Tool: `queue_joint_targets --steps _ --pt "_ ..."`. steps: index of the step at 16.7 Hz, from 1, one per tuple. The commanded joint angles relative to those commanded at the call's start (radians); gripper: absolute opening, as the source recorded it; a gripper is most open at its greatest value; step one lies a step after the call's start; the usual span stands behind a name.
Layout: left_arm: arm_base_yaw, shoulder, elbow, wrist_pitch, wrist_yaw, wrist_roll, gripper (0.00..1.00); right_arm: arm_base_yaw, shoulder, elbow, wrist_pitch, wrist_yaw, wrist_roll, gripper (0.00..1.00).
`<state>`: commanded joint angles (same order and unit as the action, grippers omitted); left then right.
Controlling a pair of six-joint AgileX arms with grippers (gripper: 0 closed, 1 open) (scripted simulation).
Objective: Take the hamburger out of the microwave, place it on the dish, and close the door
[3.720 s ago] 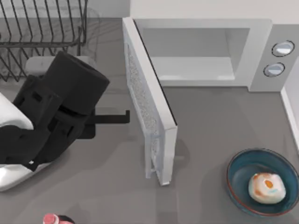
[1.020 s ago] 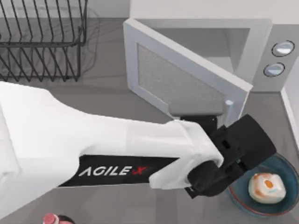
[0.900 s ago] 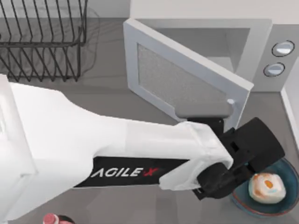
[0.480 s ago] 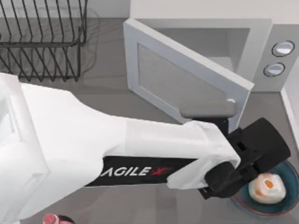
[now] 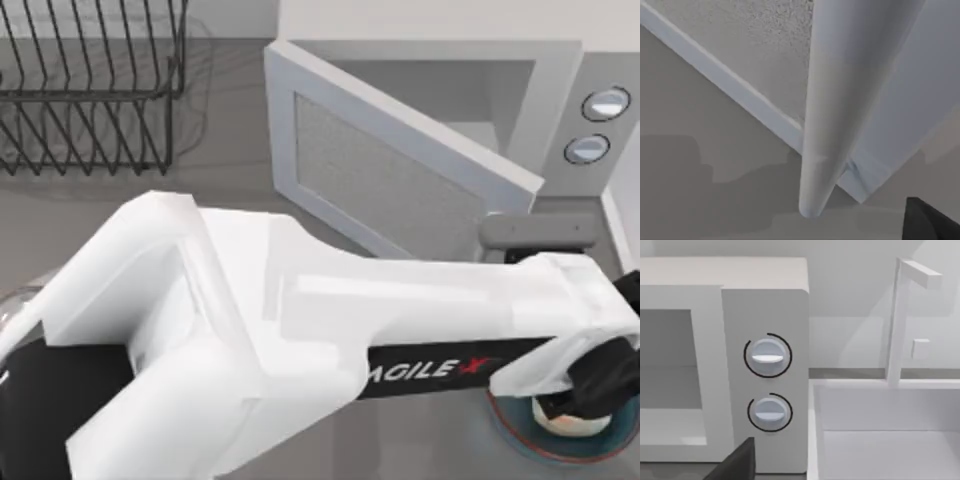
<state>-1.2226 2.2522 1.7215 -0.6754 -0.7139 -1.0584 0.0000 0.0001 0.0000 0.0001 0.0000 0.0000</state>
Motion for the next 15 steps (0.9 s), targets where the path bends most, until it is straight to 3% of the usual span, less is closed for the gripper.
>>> queue_joint_targets --steps 4,8,11,15 --pt "-0.020 0.086 0.150 -0.078 -0.005 -0.025 0.00 0.000 0.000 0.000 0.000 0.000 0.000 1.00" --pt "-0.023 0.098 0.169 -0.089 -0.006 -0.029 0.00 0.000 0.000 0.000 0.000 0.000 0.000 1.00" --pt "0.000 0.107 0.181 -0.084 0.000 -0.013 0.00 0.000 0.000 0.000 0.000 0.000 0.000 1.00" --pt "0.086 0.202 0.334 -0.065 0.037 0.090 0.00 0.000 0.000 0.000 0.000 0.000 0.000 1.00"
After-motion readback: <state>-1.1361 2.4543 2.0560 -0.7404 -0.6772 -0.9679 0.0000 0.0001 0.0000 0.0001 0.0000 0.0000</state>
